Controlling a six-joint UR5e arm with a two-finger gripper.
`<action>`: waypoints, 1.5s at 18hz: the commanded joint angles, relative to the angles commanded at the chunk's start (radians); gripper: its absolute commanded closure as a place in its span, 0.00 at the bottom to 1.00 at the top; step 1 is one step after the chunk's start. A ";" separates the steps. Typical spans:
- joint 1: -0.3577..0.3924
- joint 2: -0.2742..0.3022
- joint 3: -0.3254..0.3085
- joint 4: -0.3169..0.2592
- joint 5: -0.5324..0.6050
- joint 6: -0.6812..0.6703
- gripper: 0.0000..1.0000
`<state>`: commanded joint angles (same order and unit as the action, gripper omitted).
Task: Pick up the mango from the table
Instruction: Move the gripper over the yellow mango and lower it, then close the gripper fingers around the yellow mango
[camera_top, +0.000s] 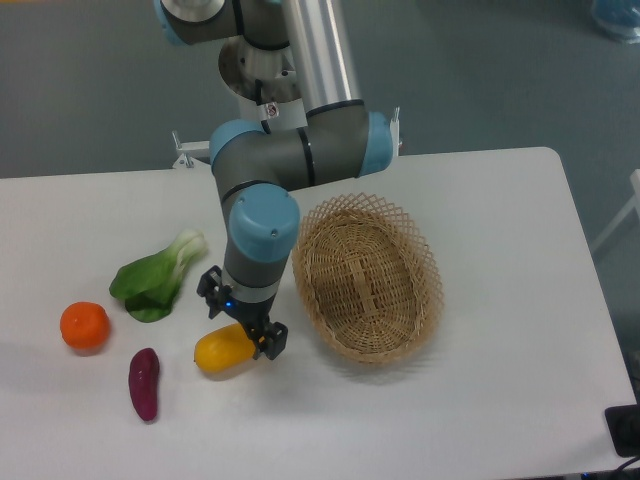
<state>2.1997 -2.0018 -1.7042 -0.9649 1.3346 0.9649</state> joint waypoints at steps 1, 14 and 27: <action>0.000 -0.005 0.001 0.000 0.000 0.000 0.00; -0.043 -0.100 0.014 0.058 0.113 -0.008 0.00; -0.058 -0.107 0.014 0.055 0.135 -0.014 0.35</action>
<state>2.1415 -2.1092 -1.6904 -0.9097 1.4694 0.9511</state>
